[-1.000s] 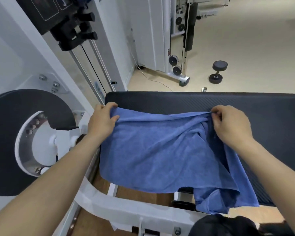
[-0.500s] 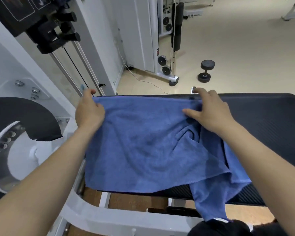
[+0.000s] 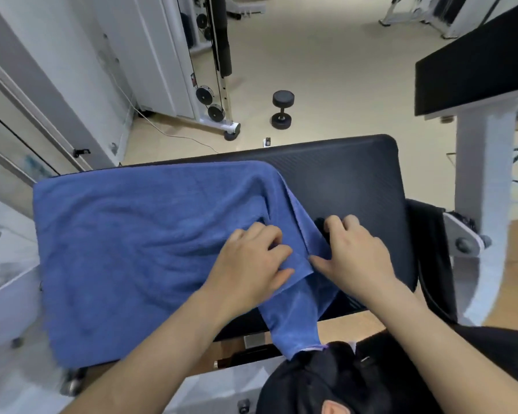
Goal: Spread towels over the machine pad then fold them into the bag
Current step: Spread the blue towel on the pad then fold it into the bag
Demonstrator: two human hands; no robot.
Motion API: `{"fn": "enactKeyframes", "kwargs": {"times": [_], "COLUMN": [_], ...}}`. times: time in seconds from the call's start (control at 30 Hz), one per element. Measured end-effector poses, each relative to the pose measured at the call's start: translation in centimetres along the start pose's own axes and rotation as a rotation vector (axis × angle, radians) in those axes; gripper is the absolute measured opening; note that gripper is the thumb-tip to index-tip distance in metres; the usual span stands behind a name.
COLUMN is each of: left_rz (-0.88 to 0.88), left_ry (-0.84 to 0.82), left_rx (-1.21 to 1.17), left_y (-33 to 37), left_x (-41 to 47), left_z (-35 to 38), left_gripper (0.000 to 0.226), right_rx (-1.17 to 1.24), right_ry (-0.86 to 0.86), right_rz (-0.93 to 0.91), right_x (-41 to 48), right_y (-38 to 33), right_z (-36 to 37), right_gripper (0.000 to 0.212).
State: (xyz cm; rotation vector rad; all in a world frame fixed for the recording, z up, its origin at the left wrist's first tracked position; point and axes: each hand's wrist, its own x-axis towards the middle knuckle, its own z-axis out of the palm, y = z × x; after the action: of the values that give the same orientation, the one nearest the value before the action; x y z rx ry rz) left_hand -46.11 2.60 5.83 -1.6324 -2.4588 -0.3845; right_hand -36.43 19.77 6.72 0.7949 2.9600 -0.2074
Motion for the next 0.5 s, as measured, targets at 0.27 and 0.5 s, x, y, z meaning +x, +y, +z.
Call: {"fn": "enactKeyframes", "kwargs": {"times": [0.27, 0.5], "left_rz": [-0.096, -0.146], "left_ry": [-0.029, -0.336], "left_rx": [0.057, -0.428], "left_y": [-0.4, -1.0], "left_x": [-0.7, -1.2], "left_z": [0.1, -2.1], "left_gripper": [0.011, 0.032], "right_rx": [0.159, 0.648], "right_ry": [0.118, 0.428], "right_rz": [0.010, 0.182], "right_x": [1.3, 7.5], "right_y": [1.0, 4.4], "right_z": [0.0, -5.8], "right_gripper": [0.016, 0.033]}}
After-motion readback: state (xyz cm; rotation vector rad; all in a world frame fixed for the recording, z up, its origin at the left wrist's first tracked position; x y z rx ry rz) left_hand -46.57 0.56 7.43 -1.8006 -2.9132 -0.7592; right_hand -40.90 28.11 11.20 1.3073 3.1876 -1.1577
